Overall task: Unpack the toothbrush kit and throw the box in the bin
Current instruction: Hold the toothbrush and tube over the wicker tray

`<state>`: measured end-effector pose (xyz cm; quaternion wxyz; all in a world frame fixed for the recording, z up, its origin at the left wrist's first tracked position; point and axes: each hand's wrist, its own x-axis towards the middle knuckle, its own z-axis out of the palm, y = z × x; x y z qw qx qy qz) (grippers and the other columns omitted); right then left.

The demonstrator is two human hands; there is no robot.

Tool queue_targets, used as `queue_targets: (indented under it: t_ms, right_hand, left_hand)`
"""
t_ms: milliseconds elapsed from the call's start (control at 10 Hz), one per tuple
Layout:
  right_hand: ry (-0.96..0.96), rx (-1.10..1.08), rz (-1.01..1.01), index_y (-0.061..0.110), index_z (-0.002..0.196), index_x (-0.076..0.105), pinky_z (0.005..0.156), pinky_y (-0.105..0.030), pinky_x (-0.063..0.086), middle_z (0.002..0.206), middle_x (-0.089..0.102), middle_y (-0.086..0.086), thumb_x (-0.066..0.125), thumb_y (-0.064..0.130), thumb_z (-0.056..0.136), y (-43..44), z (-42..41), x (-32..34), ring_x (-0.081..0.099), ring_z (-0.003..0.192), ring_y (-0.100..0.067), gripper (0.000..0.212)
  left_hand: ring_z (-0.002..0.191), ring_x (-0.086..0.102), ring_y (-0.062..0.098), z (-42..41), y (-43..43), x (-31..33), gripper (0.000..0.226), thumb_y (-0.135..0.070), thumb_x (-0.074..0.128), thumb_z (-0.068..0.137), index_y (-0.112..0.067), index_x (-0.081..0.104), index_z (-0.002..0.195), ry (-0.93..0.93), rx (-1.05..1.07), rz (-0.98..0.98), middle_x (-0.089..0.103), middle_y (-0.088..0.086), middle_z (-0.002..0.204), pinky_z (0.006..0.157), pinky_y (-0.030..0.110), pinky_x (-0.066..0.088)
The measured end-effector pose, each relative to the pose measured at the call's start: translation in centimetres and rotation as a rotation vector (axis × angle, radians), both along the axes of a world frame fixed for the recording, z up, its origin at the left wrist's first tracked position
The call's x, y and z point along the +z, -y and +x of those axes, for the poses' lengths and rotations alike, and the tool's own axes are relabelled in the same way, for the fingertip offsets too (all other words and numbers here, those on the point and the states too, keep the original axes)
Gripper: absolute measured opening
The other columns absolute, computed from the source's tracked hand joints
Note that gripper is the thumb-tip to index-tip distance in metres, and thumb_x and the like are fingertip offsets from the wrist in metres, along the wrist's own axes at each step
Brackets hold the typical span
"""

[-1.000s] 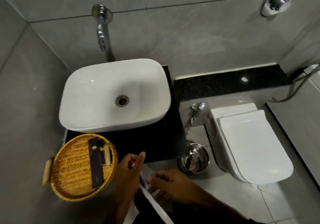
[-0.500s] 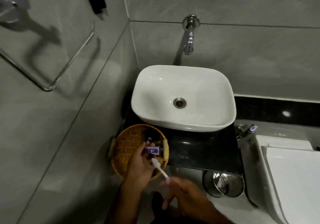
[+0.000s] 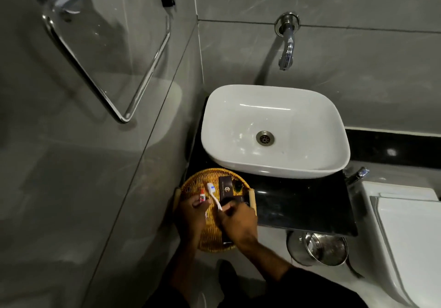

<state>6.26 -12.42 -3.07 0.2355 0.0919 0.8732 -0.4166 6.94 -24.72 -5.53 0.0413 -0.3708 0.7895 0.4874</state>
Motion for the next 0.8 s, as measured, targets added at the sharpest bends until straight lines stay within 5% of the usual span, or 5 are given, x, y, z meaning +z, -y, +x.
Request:
queue_targets:
  t_ms: [200, 300, 600, 700, 800]
  right_hand:
    - [0.002, 0.104, 0.26, 0.018, 0.115, 0.07, 0.085, -0.032, 0.062, 0.11, 0.075, -0.005, 0.067, 0.034, 0.097, 3.1, -1.3, -2.3, 0.073, 0.098, -0.02, 0.025]
    - [0.03, 0.117, 0.307, 0.016, 0.12, 0.068, 0.086, -0.034, 0.063, 0.112, 0.075, -0.007, 0.065, 0.033, 0.098, 3.9, -1.3, -3.1, 0.074, 0.099, -0.021, 0.028]
    - [0.1, 0.12, 0.265, 0.013, 0.124, 0.067, 0.095, -0.032, 0.059, 0.123, 0.071, -0.009, 0.062, 0.024, 0.1, 4.1, -1.8, -3.0, 0.071, 0.109, -0.022, 0.026]
    - [0.124, 0.066, 0.224, 0.012, 0.129, 0.065, 0.102, -0.032, 0.053, 0.129, 0.068, -0.008, 0.061, 0.028, 0.101, 3.8, -1.6, -2.6, 0.067, 0.118, -0.023, 0.033]
    - [0.024, 0.035, 0.17, 0.016, 0.113, 0.075, 0.1, -0.03, 0.055, 0.12, 0.074, -0.003, 0.063, 0.028, 0.098, 3.2, -1.7, -1.2, 0.07, 0.11, -0.019, 0.023]
  left_hand:
    - [0.097, 0.069, 0.026, -0.1, 0.1, -0.8, 0.036, -0.028, 0.078, 0.08, -0.007, 0.073, 0.108, 0.034, 0.0, -0.099, 0.076, 0.008, 0.107, 0.08, 0.027, 0.048]
    - [0.104, 0.066, 0.03, 0.1, 0.0, -1.5, 0.041, -0.026, 0.079, 0.079, -0.006, 0.07, 0.113, 0.052, 0.01, -0.139, 0.073, 0.012, 0.113, 0.089, 0.035, 0.05]
    - [0.118, 0.058, 0.034, 0.8, -0.3, -1.9, 0.038, -0.014, 0.057, 0.091, -0.005, 0.064, 0.128, -0.003, -0.038, -0.267, 0.063, 0.017, 0.129, 0.101, 0.042, 0.047]
    - [0.11, 0.062, 0.04, 1.1, -0.3, -2.3, 0.049, -0.032, 0.045, 0.09, 0.0, 0.069, 0.117, -0.133, -0.045, -0.31, 0.068, 0.022, 0.119, 0.094, 0.043, 0.05]
    - [0.101, 0.066, 0.039, 0.7, -1.3, -1.9, 0.032, -0.024, 0.051, 0.096, -0.003, 0.073, 0.102, -0.205, -0.01, -0.308, 0.072, 0.019, 0.107, 0.09, 0.042, 0.051]
